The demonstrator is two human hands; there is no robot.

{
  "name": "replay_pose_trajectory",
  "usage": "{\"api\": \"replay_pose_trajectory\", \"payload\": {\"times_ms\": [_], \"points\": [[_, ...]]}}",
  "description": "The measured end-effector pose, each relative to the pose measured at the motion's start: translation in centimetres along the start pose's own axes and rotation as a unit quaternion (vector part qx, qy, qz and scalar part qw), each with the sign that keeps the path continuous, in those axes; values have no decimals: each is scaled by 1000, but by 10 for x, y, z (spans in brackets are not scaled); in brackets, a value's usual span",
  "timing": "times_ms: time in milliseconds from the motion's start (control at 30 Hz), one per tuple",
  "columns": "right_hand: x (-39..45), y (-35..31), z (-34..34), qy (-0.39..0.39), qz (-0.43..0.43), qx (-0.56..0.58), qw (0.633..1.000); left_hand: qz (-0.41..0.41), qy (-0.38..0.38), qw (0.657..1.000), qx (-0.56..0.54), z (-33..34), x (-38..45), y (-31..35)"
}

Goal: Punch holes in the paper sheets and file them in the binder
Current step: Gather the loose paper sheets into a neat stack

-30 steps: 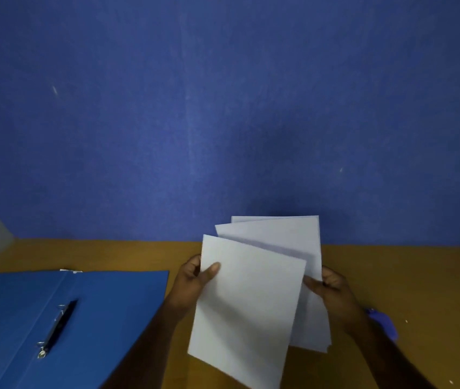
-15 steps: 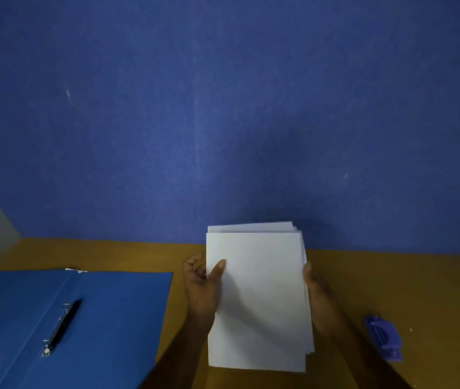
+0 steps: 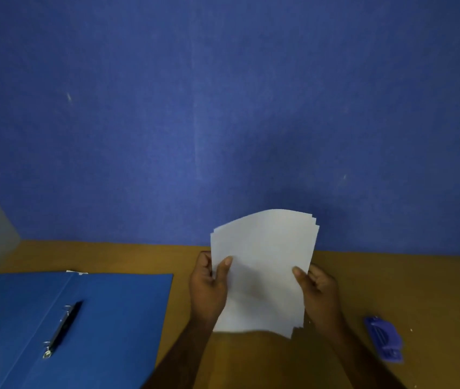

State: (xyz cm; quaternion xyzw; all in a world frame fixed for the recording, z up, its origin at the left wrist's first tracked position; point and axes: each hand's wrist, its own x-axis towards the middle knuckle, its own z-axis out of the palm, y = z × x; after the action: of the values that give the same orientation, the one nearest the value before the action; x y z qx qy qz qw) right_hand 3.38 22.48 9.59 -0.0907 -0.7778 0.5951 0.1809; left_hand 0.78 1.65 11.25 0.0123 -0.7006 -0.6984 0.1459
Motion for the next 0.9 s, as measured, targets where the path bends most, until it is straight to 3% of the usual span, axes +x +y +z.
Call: {"api": "replay_pose_trajectory", "payload": {"times_ms": [100, 200, 400, 600, 767, 833, 900], "points": [[-5, -9, 5, 35, -19, 25, 999, 47, 6, 999, -18, 6, -9, 11], [-6, -15, 9, 36, -25, 45, 998, 43, -10, 998, -50, 10, -13, 19], [-3, -22, 9, 39, -52, 33, 997, 50, 9, 998, 21, 11, -10, 22], [1, -26, 6, 79, -171, -76, 979, 109, 5, 993, 42, 8, -6, 29], [1, -30, 6, 79, -236, -149, 957, 88, 1, 995, 40, 2, -5, 27], [0, -28, 8, 73, -193, -101, 973, 77, 6, 996, 47, 0, -6, 20], [-2, -24, 9, 65, -85, -4, 994, 80, 10, 995, 52, -3, -7, 14]]}}
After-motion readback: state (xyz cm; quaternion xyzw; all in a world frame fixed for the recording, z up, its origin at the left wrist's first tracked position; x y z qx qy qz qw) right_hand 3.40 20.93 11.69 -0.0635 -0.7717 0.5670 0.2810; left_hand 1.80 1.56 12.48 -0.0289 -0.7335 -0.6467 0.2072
